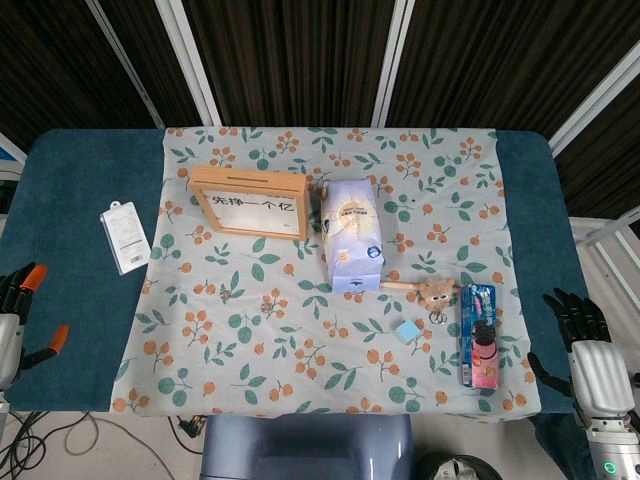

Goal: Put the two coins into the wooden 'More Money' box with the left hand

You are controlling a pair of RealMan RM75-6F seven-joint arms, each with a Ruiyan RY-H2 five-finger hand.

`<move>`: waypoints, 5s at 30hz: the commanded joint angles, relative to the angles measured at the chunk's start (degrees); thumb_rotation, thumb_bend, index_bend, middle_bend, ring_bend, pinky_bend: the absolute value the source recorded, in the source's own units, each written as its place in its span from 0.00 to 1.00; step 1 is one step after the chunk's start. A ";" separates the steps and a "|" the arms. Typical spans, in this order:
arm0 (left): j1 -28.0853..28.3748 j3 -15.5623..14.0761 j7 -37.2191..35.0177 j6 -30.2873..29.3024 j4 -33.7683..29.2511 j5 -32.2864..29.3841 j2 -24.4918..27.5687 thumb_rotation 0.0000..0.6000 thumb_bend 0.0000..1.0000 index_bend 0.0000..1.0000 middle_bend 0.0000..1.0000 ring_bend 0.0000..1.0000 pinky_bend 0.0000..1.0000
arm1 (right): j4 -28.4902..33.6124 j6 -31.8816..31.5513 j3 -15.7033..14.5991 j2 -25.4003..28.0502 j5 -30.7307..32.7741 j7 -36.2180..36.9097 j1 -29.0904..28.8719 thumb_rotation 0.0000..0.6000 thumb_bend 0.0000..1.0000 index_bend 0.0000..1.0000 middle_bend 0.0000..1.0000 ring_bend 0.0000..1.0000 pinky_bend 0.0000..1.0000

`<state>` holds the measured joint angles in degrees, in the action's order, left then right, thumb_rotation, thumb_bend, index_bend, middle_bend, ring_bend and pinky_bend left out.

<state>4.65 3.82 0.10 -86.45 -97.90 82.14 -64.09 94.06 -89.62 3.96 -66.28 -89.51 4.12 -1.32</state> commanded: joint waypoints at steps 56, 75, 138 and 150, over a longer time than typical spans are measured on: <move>30.98 7.51 28.04 36.83 6.97 -15.92 -12.04 1.00 0.13 0.14 0.00 0.00 0.00 | 3.99 3.91 0.58 2.02 7.55 0.34 0.48 1.00 0.37 0.12 0.08 0.06 0.00; 39.24 6.51 35.66 40.71 13.90 -27.36 -20.44 1.00 0.13 0.16 0.00 0.00 0.00 | 5.98 6.41 0.80 4.49 9.98 1.01 0.23 1.00 0.37 0.12 0.08 0.06 0.00; 45.25 1.08 36.84 39.83 23.90 -32.28 -27.96 1.00 0.13 0.18 0.00 0.00 0.00 | 6.77 6.78 1.99 4.72 13.27 -0.80 0.33 1.00 0.37 0.12 0.08 0.06 0.00; 45.33 0.17 36.39 40.06 24.73 -31.81 -28.75 1.00 0.16 0.35 0.00 0.00 0.00 | 7.00 7.02 2.05 4.84 13.59 -0.86 0.31 1.00 0.37 0.12 0.08 0.06 0.00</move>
<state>50.00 4.03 36.52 -46.39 -73.19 50.31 -92.81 101.06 -82.61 6.01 -61.45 -75.92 3.26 -1.01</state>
